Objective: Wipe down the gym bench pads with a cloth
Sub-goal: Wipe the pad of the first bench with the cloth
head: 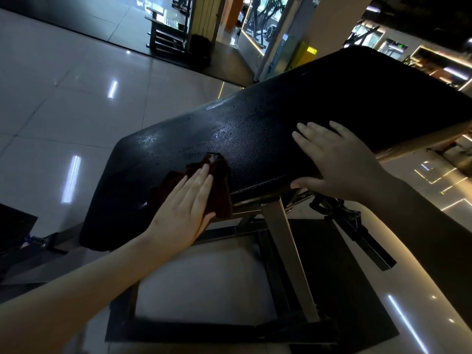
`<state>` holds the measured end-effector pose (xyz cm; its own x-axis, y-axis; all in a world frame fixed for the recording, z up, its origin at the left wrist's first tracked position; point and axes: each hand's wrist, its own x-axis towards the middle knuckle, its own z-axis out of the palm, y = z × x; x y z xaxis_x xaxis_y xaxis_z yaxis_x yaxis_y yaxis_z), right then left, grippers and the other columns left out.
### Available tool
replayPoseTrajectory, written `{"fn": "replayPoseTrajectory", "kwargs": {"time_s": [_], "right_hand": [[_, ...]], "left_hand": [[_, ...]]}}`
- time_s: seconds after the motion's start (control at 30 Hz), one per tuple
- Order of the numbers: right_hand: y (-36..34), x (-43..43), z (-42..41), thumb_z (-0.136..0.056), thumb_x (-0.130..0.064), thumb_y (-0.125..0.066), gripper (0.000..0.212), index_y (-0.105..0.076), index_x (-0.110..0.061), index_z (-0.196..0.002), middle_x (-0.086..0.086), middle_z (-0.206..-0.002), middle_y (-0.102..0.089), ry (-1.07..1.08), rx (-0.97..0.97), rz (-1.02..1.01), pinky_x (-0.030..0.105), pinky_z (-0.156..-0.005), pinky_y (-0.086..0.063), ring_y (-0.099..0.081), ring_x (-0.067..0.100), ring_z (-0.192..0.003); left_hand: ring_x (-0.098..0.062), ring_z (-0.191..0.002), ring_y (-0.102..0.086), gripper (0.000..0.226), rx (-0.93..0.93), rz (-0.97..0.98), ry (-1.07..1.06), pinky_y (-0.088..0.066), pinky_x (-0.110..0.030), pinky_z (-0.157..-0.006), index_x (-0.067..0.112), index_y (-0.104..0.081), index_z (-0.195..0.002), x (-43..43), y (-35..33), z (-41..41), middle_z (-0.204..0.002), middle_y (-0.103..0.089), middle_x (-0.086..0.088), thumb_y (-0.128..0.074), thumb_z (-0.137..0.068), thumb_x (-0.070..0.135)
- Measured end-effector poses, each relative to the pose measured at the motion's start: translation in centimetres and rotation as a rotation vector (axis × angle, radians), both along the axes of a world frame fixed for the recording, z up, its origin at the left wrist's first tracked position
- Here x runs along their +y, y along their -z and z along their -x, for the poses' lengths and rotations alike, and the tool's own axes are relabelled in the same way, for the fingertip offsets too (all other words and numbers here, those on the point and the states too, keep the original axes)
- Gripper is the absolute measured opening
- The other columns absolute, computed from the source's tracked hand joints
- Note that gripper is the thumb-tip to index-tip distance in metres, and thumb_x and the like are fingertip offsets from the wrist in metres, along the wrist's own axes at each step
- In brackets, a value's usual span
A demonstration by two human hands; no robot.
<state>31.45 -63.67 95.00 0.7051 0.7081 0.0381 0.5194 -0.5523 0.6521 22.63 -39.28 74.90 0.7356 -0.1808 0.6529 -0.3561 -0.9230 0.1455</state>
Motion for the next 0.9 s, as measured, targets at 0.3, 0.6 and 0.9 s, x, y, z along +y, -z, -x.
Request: {"fn": "replayPoseTrajectory", "kwargs": {"time_s": [0.3,0.6,0.9], "right_hand": [[0.2,0.0,-0.5,-0.082,-0.080,-0.010,0.104,-0.046,0.000,-0.139,0.020,-0.145,-0.045,0.002,0.001,0.009,0.051,-0.108,-0.034,-0.044,0.032,-0.134],[0.3,-0.2,-0.5,-0.076,-0.045,-0.062,0.081,-0.043,0.001,-0.140,0.022,-0.145,-0.043,-0.047,-0.042,-0.010,0.053,-0.109,-0.030,-0.042,0.035,-0.135],[0.4,-0.1,-0.5,-0.081,-0.077,-0.020,0.099,-0.041,-0.001,-0.141,0.020,-0.148,-0.041,0.015,0.000,-0.011,0.049,-0.111,-0.027,-0.039,0.032,-0.137]], "left_hand": [[-0.036,-0.136,-0.041,0.055,-0.013,0.336,-0.187,-0.029,-0.049,-0.112,-0.006,-0.047,-0.136,-6.4,-2.9,-0.8,-0.146,-0.042,-0.024,-0.028,-0.100,0.031],[-0.034,-0.137,-0.040,0.055,-0.072,0.261,-0.068,-0.036,-0.048,-0.110,-0.001,-0.047,-0.137,-11.4,-7.5,-3.7,-0.147,-0.042,-0.021,-0.028,-0.100,0.035],[-0.039,-0.137,-0.037,0.055,-0.153,-0.005,0.099,-0.036,-0.049,-0.111,-0.005,-0.027,-0.142,-5.9,-4.6,-3.8,-0.148,-0.034,-0.030,-0.034,-0.101,0.031]]}}
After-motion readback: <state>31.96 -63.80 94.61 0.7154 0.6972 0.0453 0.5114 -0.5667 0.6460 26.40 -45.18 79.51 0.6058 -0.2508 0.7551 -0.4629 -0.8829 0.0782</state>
